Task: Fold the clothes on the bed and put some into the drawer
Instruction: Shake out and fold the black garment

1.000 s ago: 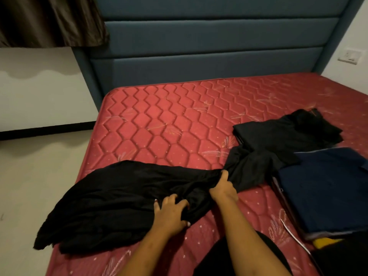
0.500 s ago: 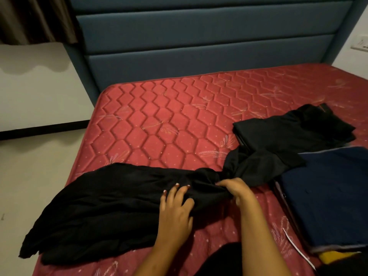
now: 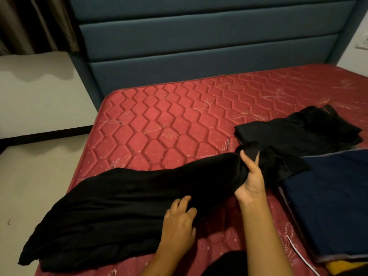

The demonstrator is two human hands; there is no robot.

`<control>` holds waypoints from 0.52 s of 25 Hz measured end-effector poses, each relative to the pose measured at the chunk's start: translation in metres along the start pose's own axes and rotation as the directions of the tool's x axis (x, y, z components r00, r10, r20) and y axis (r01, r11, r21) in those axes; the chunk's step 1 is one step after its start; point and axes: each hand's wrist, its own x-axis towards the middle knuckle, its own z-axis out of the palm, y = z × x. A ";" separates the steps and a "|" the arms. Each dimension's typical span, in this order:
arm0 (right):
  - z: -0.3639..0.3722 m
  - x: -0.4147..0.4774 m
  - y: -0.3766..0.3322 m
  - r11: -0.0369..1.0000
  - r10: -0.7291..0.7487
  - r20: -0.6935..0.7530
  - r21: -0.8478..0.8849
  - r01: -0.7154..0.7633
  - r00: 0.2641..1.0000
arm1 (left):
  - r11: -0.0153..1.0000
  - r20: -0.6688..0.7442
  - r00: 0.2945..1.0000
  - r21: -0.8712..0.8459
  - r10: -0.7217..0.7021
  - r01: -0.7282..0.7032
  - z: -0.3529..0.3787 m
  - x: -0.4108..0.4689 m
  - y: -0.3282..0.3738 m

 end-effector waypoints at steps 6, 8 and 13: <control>0.000 0.001 0.012 0.931 0.315 -0.150 -0.141 -0.336 0.937 | 0.997 0.360 0.932 0.071 -0.055 0.031 -0.011 0.019 0.023; -0.004 0.010 0.006 0.985 0.149 -0.132 -0.064 -0.158 0.980 | 0.997 0.347 0.935 0.043 -0.068 0.056 -0.009 0.023 0.025; -0.026 0.019 0.025 0.971 0.204 -0.353 -0.048 -0.235 0.913 | 0.998 0.487 0.871 0.030 -0.057 0.049 -0.002 0.022 0.020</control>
